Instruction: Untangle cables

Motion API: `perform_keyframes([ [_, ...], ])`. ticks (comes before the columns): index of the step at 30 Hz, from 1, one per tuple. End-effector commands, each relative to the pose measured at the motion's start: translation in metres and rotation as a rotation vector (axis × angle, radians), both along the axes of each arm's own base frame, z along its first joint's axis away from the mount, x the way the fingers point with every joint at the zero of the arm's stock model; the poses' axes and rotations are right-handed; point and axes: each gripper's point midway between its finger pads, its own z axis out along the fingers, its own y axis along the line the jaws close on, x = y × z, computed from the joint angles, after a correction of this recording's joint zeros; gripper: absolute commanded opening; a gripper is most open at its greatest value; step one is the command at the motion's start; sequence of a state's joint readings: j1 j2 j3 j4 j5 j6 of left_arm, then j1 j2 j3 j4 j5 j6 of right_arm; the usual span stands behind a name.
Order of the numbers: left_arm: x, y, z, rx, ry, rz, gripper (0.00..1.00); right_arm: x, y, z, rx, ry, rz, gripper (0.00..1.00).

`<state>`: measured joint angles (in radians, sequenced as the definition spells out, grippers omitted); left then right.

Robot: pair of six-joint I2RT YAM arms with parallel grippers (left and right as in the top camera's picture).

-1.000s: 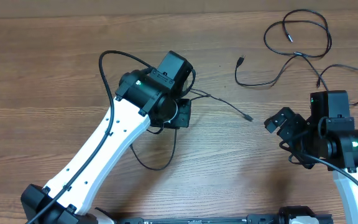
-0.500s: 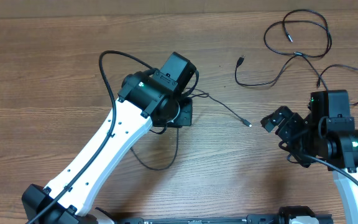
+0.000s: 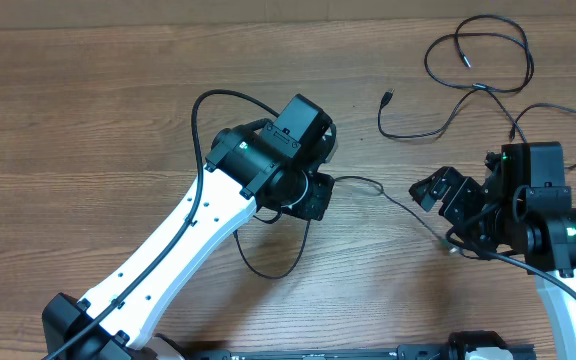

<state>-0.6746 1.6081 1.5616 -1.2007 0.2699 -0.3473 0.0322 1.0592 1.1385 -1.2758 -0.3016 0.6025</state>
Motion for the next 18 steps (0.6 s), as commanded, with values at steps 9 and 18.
perform_keyframes([
  [9,-0.009,-0.024,0.015,-0.14,-0.033,-0.183,0.04,0.004,0.014,0.006,0.037,-0.055,0.149,1.0],
  [18,0.013,0.004,0.002,0.012,-0.033,0.117,0.04,0.014,0.016,-0.013,0.07,0.048,0.097,1.0],
])
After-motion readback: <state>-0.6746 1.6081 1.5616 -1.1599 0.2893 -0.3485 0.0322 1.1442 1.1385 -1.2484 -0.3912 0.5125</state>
